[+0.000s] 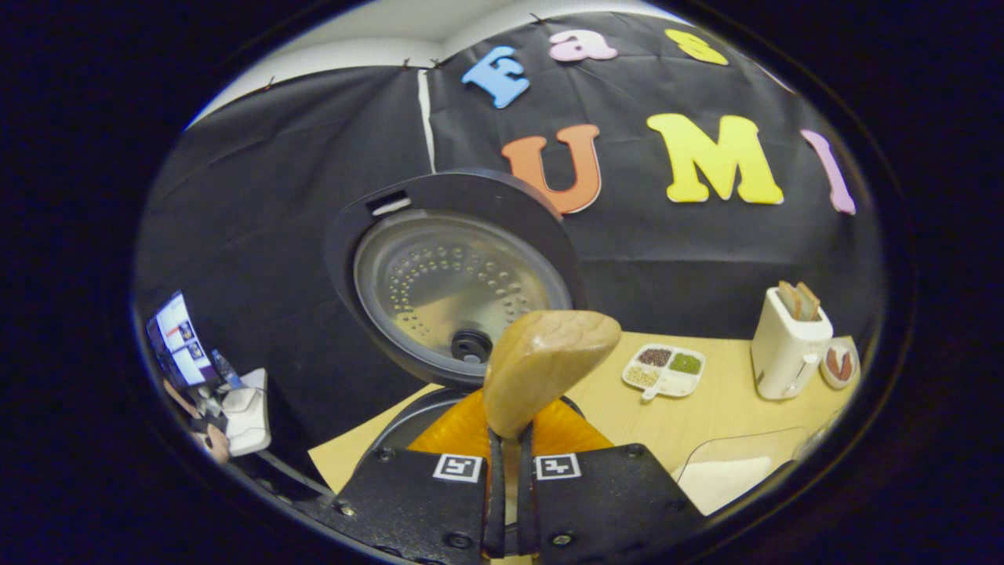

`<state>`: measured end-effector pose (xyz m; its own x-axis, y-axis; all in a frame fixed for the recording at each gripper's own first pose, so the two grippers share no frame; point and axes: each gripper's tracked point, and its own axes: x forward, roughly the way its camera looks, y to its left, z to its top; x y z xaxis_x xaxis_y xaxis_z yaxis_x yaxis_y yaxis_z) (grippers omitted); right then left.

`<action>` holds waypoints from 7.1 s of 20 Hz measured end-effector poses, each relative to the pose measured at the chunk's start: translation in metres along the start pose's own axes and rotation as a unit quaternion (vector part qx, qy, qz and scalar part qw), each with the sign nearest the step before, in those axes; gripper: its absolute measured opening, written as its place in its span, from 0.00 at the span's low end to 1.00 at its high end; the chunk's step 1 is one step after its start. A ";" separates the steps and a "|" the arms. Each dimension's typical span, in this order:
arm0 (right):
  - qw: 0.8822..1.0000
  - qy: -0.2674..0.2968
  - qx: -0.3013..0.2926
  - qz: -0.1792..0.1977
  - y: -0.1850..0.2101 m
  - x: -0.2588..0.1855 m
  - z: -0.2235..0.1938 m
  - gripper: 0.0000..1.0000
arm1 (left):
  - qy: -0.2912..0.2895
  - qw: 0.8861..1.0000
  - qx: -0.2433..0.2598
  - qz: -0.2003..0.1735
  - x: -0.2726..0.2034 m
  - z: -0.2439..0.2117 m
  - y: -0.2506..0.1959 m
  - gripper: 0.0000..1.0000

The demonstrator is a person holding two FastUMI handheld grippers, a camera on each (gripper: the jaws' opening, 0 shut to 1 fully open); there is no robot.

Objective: Close the left gripper, press the button to open the rice cooker; take a wooden spoon from the chopstick holder with the right hand, scoop a spoonful of rice and pour it into the rice cooker, then put the wooden spoon back into the chopstick holder.

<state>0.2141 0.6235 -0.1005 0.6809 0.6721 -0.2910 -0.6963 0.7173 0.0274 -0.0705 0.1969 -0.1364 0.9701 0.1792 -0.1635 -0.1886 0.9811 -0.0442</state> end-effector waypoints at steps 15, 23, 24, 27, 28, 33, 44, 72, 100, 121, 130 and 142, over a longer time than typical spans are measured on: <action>0.981 -0.058 -0.180 -0.037 -0.002 -0.044 0.030 0.11 | 0.003 1.000 0.008 -0.007 0.000 0.005 -0.021 0.94; 0.981 -0.096 -0.131 -0.109 -0.121 -0.127 0.068 0.12 | -0.008 0.999 0.021 -0.025 0.012 0.018 -0.061 0.94; 0.980 -0.097 -0.126 -0.121 -0.139 -0.136 0.069 0.12 | -0.009 0.999 0.020 -0.028 0.015 0.019 -0.066 0.94; 0.978 -0.098 -0.108 -0.146 -0.186 -0.167 0.067 0.11 | -0.014 0.999 0.022 -0.038 0.023 0.024 -0.084 0.95; 0.977 -0.100 -0.102 -0.155 -0.204 -0.178 0.066 0.12 | -0.015 0.999 0.022 -0.041 0.027 0.025 -0.089 0.94; 0.970 -0.102 -0.080 -0.206 -0.283 -0.230 0.051 0.12 | -0.017 0.998 0.026 -0.059 0.040 0.027 -0.119 0.95; 0.965 -0.056 0.000 -0.258 -0.398 -0.251 -0.036 0.11 | -0.019 0.997 0.028 -0.071 0.069 0.022 -0.146 0.95; 0.936 -0.101 0.051 -0.333 -0.421 -0.345 -0.066 0.95 | -0.032 0.998 0.031 0.032 0.120 0.106 -0.054 0.94; 0.968 -0.135 -0.015 -0.212 -0.279 -0.401 -0.103 1.00 | -0.091 0.992 -0.024 0.088 0.363 0.300 0.103 0.94; 0.963 -0.147 0.003 -0.227 -0.262 -0.457 -0.117 1.00 | -0.026 0.993 0.034 0.112 0.314 0.248 0.068 1.00; 0.963 -0.146 0.005 -0.226 -0.245 -0.475 -0.130 1.00 | 0.027 0.993 0.030 0.109 0.291 0.187 0.054 0.97; 0.966 -0.135 -0.012 -0.221 -0.218 -0.479 -0.136 1.00 | 0.069 0.992 0.023 0.103 0.250 0.092 0.042 0.98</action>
<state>0.0090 0.1206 -0.0968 0.9451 0.3268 -0.0095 -0.3266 0.9428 -0.0666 0.1782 0.2898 -0.0886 0.8805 0.3680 -0.2987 -0.3709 0.9274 0.0492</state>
